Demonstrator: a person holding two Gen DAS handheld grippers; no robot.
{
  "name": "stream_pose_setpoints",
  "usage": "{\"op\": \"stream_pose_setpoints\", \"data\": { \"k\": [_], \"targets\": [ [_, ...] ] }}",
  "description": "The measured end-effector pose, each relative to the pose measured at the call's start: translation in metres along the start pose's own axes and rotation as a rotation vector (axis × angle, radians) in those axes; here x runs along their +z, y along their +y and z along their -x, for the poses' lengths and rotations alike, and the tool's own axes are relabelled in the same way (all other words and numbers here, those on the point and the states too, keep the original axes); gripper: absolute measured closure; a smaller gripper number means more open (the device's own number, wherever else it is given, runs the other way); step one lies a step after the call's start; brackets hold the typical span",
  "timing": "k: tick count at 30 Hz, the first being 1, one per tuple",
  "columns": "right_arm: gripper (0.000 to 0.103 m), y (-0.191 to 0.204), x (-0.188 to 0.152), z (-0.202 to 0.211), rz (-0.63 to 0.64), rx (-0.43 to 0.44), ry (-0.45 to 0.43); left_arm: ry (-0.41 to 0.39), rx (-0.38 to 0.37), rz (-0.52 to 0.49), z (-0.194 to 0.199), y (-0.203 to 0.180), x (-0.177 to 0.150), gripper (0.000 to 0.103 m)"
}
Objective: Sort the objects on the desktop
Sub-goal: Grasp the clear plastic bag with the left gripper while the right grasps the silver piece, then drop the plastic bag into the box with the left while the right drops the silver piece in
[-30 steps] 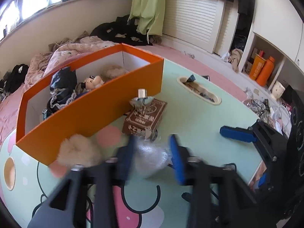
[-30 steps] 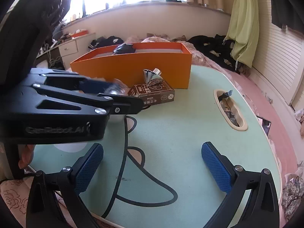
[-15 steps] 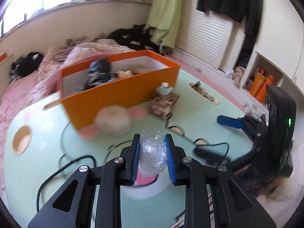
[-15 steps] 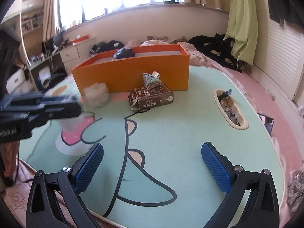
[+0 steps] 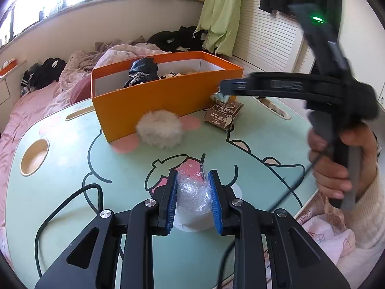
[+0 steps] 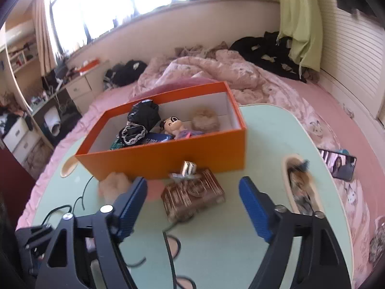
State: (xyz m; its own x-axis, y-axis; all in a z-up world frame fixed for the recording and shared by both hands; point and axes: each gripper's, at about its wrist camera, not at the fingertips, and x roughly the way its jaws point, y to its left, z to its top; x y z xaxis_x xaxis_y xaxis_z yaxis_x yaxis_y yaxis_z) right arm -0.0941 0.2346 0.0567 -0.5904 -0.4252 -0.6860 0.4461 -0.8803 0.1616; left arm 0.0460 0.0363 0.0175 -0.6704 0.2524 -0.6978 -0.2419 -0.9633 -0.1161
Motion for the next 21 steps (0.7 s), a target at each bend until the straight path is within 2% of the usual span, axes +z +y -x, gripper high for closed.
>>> {"op": "stream_pose_setpoints", "data": {
  "k": [2, 4, 5, 8, 14, 21],
  "targets": [
    [0.047, 0.001, 0.004, -0.014, -0.003, -0.016, 0.036, 0.0, 0.001, 0.002, 0.0, 0.001, 0.0, 0.077],
    [0.065, -0.002, 0.006, -0.027, -0.016, -0.016, 0.07, -0.001, 0.002, 0.001, 0.001, 0.001, 0.0, 0.077],
    [0.068, -0.001, 0.006, -0.026, -0.01, -0.033, 0.057, -0.002, 0.002, 0.0, 0.0, 0.001, 0.001, 0.077],
    [0.068, -0.003, 0.002, -0.02, -0.011, 0.001, 0.054, -0.006, 0.004, -0.002, 0.002, 0.001, 0.003, 0.077],
    [0.068, -0.007, 0.005, 0.01, -0.02, 0.031, -0.04, -0.054, 0.005, -0.002, 0.013, 0.004, 0.027, 0.077],
    [0.068, 0.009, 0.053, 0.021, 0.023, 0.015, -0.133, -0.144, 0.067, 0.011, 0.017, 0.022, 0.1, 0.077]
  ]
}}
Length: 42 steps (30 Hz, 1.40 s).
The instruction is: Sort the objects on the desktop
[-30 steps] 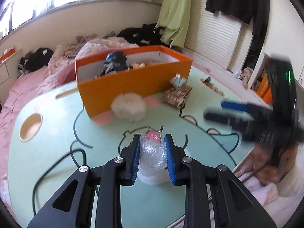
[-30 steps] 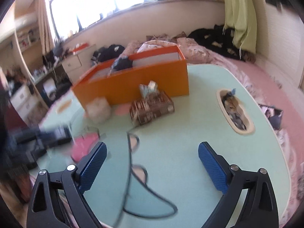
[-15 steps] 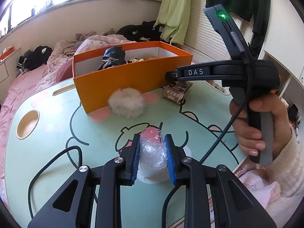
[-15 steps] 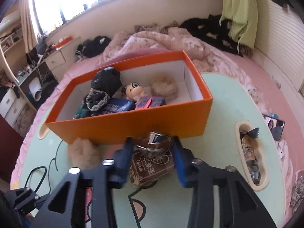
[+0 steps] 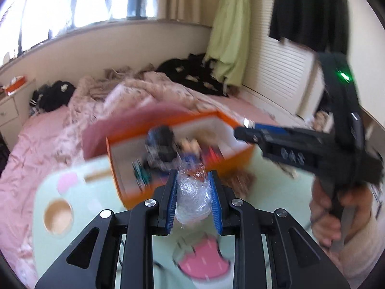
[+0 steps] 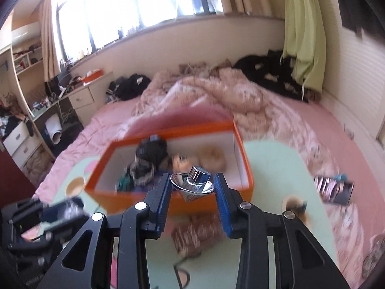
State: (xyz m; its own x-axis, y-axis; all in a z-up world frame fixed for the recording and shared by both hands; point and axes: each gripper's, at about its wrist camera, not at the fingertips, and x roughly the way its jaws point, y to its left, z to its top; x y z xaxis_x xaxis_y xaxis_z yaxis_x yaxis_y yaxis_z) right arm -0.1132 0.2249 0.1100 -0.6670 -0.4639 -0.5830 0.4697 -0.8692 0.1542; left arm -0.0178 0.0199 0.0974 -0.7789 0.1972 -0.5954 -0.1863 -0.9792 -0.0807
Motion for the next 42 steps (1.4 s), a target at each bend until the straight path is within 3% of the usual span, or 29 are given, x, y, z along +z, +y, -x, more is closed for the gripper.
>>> {"op": "stream_pose_setpoints", "data": {
  "k": [3, 7, 8, 9, 10, 13, 15, 18, 22, 29, 35, 36, 38, 40, 42],
  "targets": [
    [0.068, 0.002, 0.017, -0.013, 0.006, -0.012, -0.001, -0.006, 0.021, 0.011, -0.019, 0.008, 0.026, 0.077],
    [0.067, 0.003, 0.026, -0.039, 0.02, -0.04, 0.051, 0.047, 0.061, 0.016, -0.057, 0.016, 0.04, 0.075],
    [0.067, 0.002, 0.025, -0.043, 0.019, -0.05, 0.062, 0.062, 0.071, 0.025, -0.065, 0.018, 0.04, 0.069],
    [0.059, 0.0, 0.024, -0.047, 0.011, -0.059, 0.073, 0.082, 0.083, 0.036, -0.072, 0.02, 0.039, 0.059],
    [0.05, -0.001, 0.023, -0.047, 0.003, -0.067, 0.072, 0.097, 0.096, 0.047, -0.077, 0.022, 0.037, 0.055],
    [0.035, -0.01, 0.015, -0.041, -0.018, -0.068, 0.044, 0.066, 0.096, 0.074, -0.071, 0.026, 0.028, 0.039],
    [0.031, -0.016, 0.009, -0.033, -0.034, -0.062, 0.03, 0.042, 0.088, 0.09, -0.062, 0.029, 0.023, 0.029],
    [0.029, -0.019, -0.002, -0.019, -0.039, -0.063, 0.027, 0.023, 0.064, 0.098, -0.045, 0.029, 0.017, 0.029],
    [0.016, -0.013, -0.027, 0.007, -0.021, -0.058, 0.032, 0.044, 0.053, 0.068, -0.021, 0.021, -0.001, 0.023],
    [0.015, 0.001, -0.1, 0.022, 0.051, -0.038, 0.191, 0.17, 0.037, 0.098, -0.008, 0.007, -0.07, 0.02],
    [0.014, 0.013, -0.139, 0.025, 0.18, -0.083, 0.211, 0.224, 0.05, 0.085, -0.014, -0.005, -0.096, 0.02],
    [0.005, 0.011, -0.142, 0.024, 0.176, -0.064, 0.208, 0.234, 0.049, 0.089, -0.016, -0.005, -0.097, 0.02],
    [0.0, 0.007, -0.144, 0.023, 0.17, -0.073, 0.193, 0.258, 0.052, 0.102, -0.021, -0.003, -0.1, 0.02],
    [0.0, 0.005, -0.146, 0.023, 0.173, -0.067, 0.174, 0.263, 0.064, 0.082, -0.024, -0.005, -0.103, 0.011],
    [0.0, 0.003, -0.148, 0.023, 0.184, -0.045, 0.15, 0.252, 0.122, 0.024, -0.028, -0.012, -0.109, 0.0]
  ]
}}
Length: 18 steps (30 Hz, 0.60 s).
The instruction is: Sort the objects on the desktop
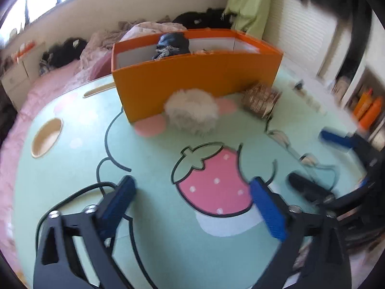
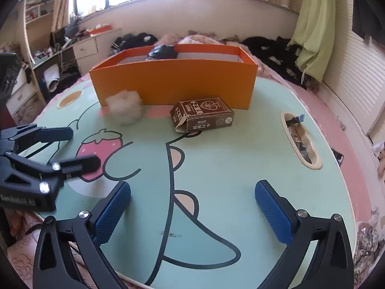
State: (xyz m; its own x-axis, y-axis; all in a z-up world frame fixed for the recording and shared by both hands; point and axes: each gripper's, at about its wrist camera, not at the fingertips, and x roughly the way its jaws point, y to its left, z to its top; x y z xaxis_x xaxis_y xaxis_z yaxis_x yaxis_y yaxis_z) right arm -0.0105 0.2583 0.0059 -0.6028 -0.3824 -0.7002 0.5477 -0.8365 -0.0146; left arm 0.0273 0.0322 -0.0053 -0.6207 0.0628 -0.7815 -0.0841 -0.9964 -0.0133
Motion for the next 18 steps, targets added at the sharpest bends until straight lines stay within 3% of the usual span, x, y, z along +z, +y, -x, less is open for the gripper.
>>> {"op": "stream_pose_setpoints", "data": {
  "k": [18],
  "targets": [
    [0.0, 0.0014, -0.0043, 0.0021, 0.019, 0.015, -0.039, -0.01, -0.019, 0.01, -0.0003, 0.0011, -0.002, 0.0]
  ]
}}
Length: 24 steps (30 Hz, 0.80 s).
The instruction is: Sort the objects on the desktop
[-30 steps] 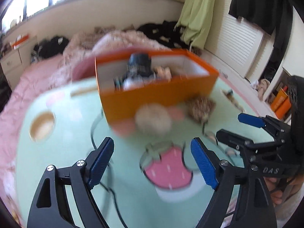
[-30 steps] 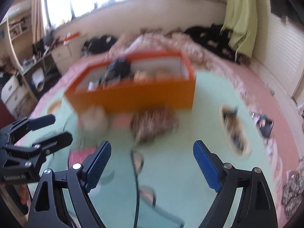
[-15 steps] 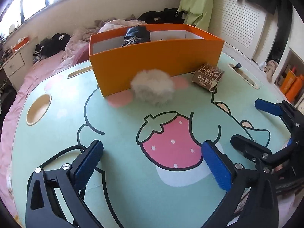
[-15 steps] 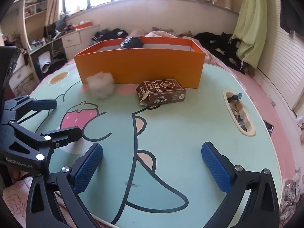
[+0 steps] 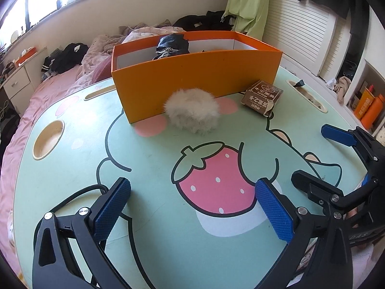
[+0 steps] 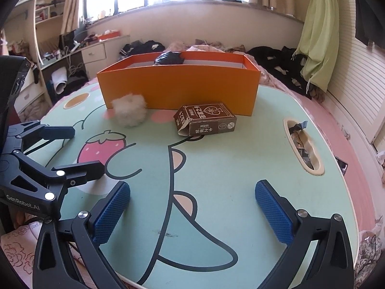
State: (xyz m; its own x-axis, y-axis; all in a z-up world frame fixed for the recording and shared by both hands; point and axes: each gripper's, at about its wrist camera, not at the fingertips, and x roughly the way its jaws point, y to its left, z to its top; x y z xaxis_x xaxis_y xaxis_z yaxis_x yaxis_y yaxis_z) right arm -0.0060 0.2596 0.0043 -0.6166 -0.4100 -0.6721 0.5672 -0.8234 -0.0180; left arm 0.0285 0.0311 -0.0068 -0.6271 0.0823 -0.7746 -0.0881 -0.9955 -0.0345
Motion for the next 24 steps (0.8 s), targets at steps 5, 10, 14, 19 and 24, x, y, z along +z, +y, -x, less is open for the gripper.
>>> {"op": "stream_pose_setpoints", "data": {
  "k": [5, 10, 14, 19, 24],
  "targets": [
    [0.0, 0.0001, -0.0001, 0.0, 0.0, 0.0, 0.0, 0.0, 0.0, 0.0, 0.0002, -0.0002, 0.0002, 0.0],
    [0.0, 0.0001, -0.0002, 0.0, 0.0, 0.0, 0.0, 0.0, 0.0, 0.0, 0.0002, -0.0002, 0.0003, 0.0],
    [0.0, 0.0001, -0.0003, 0.0, -0.001, 0.0, -0.001, 0.0, 0.0, 0.0, 0.0001, -0.0002, 0.0002, 0.0],
    [0.0, 0.0002, -0.0005, 0.0, -0.001, 0.0, -0.001, 0.0, 0.0, 0.0, 0.0001, 0.0, 0.0001, 0.0],
    [0.0, -0.0016, 0.0011, 0.0008, -0.01, -0.006, 0.0, 0.001, 0.0, 0.0, 0.0001, -0.0002, 0.0, 0.0]
  ]
}}
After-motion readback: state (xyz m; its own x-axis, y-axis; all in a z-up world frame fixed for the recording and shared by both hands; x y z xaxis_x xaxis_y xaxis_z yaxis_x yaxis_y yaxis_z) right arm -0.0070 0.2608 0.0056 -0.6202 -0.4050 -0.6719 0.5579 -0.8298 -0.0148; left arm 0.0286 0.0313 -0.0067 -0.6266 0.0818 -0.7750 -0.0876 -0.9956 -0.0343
